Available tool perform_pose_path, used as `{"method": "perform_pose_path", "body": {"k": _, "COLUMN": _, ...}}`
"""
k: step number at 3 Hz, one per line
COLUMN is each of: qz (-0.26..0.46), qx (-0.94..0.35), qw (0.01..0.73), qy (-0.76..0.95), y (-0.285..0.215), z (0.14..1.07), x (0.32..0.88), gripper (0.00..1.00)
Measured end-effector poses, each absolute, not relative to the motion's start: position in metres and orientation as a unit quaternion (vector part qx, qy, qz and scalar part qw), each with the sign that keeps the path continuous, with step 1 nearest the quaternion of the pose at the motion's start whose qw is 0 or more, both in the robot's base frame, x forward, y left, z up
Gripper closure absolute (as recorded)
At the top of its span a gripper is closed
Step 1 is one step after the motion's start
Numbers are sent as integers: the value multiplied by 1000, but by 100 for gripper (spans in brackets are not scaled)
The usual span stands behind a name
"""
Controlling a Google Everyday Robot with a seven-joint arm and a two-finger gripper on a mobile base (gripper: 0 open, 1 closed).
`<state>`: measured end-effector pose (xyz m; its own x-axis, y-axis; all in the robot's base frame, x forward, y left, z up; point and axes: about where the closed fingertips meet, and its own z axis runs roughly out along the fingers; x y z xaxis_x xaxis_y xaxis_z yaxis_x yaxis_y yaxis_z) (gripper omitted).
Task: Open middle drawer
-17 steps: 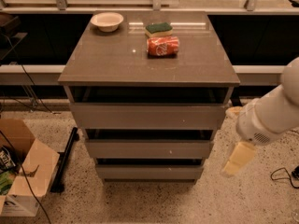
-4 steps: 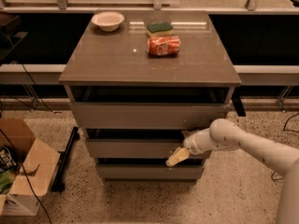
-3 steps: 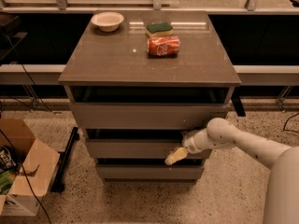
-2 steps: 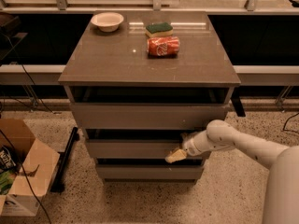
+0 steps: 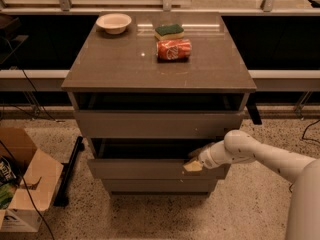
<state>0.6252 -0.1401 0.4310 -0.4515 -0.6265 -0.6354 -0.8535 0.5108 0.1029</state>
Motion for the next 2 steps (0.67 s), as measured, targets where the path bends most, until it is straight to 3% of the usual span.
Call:
{"method": "perform_pose_path", "body": {"k": 1, "qz": 210, "qx": -448, "qw": 271, "qy": 826, "y": -139, "z": 430, "x": 625, "gripper": 65}}
{"method": "perform_pose_path", "body": {"k": 2, "qz": 211, "qx": -449, "qw": 270, "qy": 825, "y": -138, "z": 429, "x": 624, "gripper": 43}}
